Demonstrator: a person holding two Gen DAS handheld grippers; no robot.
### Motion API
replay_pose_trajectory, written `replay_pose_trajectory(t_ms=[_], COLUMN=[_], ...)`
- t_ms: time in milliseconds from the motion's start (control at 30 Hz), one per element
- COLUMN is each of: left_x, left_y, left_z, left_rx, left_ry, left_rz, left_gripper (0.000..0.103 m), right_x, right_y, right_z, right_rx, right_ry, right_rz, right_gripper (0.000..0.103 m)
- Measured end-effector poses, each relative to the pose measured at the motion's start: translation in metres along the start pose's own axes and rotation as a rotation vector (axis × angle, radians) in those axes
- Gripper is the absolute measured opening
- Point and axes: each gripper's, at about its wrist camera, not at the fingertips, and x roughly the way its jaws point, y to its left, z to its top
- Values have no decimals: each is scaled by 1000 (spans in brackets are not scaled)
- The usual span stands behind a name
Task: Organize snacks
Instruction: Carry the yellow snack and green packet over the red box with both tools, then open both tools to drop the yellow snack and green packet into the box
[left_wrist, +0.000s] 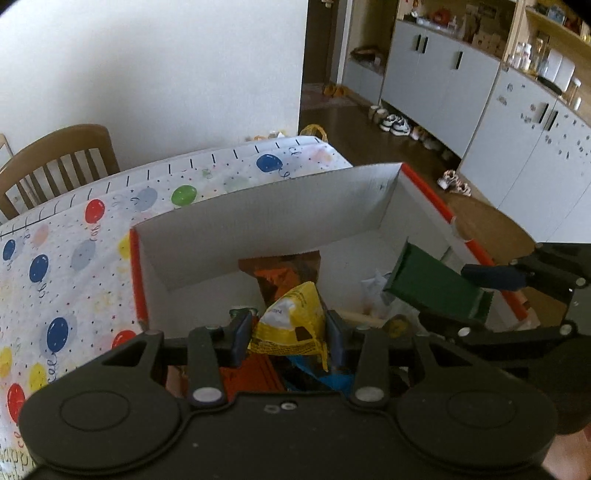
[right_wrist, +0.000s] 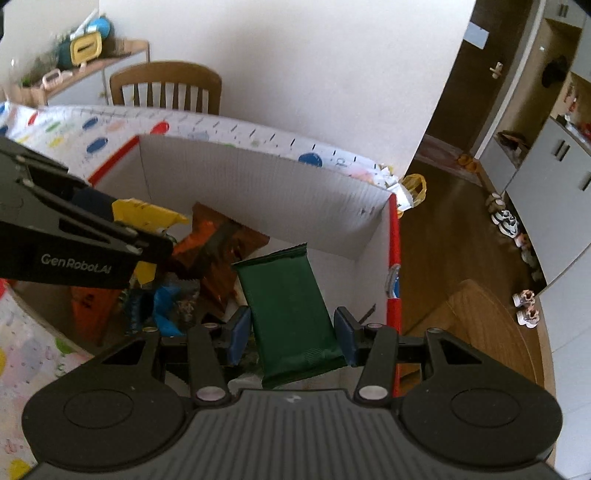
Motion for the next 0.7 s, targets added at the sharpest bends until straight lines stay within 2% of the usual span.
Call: replay_pose_trajectory(t_ms=[267, 700], left_x=[20, 40], left_y=[-8, -16], left_z=[2, -6], left_rx=[15, 10], left_ry=[43, 119], left_rz=[-15, -15], left_gripper=[40, 42], right_x=[19, 18], right_y=[4, -2], right_z=[-6, -8], right_rx=[-49, -44], right_ry=[59, 50], right_rz=[61, 102], right_gripper=[48, 49])
